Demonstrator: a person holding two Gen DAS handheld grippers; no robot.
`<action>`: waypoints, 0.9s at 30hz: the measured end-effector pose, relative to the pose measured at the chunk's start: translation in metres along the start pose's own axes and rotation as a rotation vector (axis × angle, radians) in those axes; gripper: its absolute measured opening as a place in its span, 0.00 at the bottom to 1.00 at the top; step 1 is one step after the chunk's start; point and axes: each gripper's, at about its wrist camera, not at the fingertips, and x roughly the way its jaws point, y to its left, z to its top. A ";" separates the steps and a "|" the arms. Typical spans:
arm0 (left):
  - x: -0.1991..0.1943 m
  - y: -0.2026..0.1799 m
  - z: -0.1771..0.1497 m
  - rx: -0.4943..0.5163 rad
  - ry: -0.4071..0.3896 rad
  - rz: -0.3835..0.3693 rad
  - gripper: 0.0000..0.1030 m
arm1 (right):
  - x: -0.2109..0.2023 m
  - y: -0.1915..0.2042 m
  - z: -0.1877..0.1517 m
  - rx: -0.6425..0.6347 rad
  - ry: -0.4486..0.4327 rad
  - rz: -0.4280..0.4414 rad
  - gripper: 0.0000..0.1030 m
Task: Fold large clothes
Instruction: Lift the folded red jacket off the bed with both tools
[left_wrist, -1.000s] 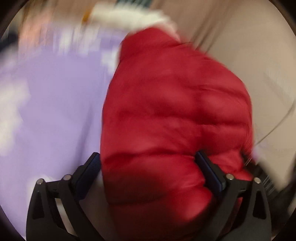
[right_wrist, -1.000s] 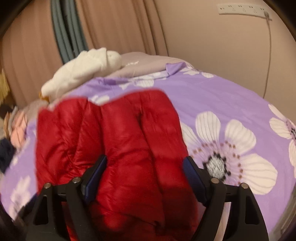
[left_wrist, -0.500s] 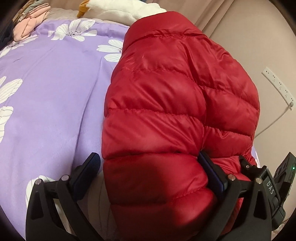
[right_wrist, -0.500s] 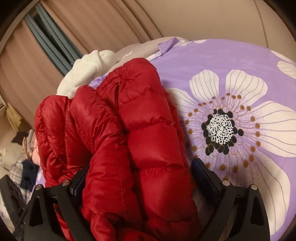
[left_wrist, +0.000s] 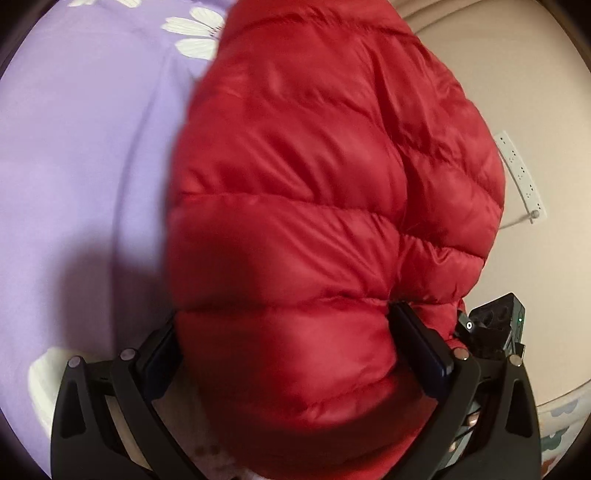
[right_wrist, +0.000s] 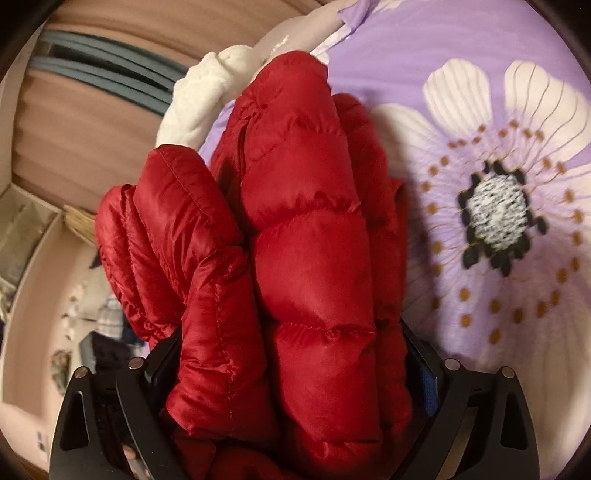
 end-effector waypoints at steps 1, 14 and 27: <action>0.004 -0.002 0.002 0.012 -0.002 -0.002 1.00 | 0.002 0.002 -0.001 -0.005 -0.011 -0.005 0.93; -0.013 -0.087 0.005 0.297 -0.141 0.089 0.76 | -0.032 0.027 -0.005 -0.103 -0.054 0.154 0.65; -0.137 -0.150 0.000 0.470 -0.415 0.034 0.75 | -0.102 0.109 -0.015 -0.243 -0.222 0.375 0.65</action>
